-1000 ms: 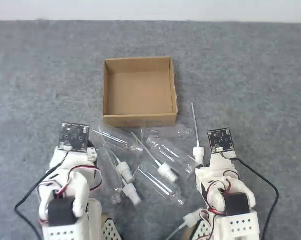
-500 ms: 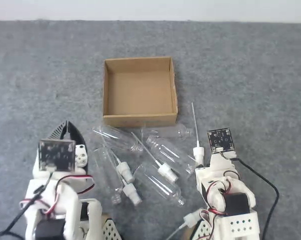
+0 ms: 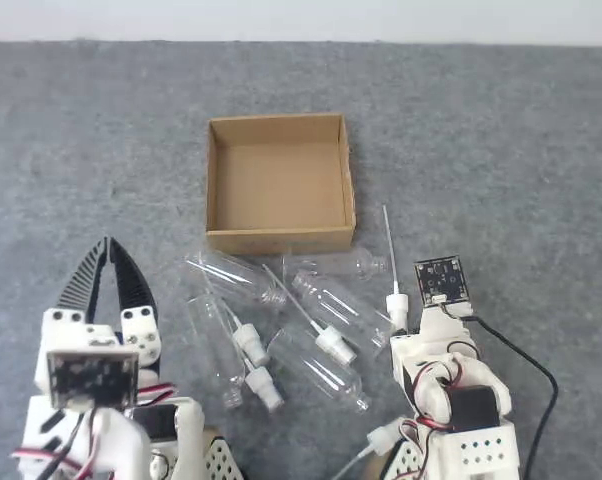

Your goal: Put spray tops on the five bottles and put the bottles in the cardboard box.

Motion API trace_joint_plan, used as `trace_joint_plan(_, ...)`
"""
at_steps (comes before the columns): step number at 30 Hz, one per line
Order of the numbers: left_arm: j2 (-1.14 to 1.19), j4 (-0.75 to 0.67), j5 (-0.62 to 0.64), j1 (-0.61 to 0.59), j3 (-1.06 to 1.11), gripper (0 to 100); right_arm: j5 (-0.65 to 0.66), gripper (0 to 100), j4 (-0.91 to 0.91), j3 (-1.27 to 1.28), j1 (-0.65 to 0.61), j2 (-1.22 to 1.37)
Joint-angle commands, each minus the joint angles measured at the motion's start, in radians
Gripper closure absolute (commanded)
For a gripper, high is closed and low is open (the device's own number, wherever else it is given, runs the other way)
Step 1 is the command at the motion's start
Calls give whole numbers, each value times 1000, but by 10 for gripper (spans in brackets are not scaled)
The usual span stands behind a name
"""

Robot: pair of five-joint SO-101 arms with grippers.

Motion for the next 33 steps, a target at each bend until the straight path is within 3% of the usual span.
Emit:
trace_joint_plan(1,-17,-9,-5,-3,-67,938,-8,954,4,21,5,-12)
trace_joint_plan(4,-17,-9,-3,-3,-71,897,-8,954,4,21,5,-12)
trace_joint_plan(15,9,-3,-3,-3,-131,899,-8,954,4,21,5,-12)
trace_joint_plan(25,388,204,-3,-2,-472,896,-8,954,4,21,5,-12)
trace_joint_plan(33,502,315,-9,-2,-587,895,-8,954,4,21,5,-12)
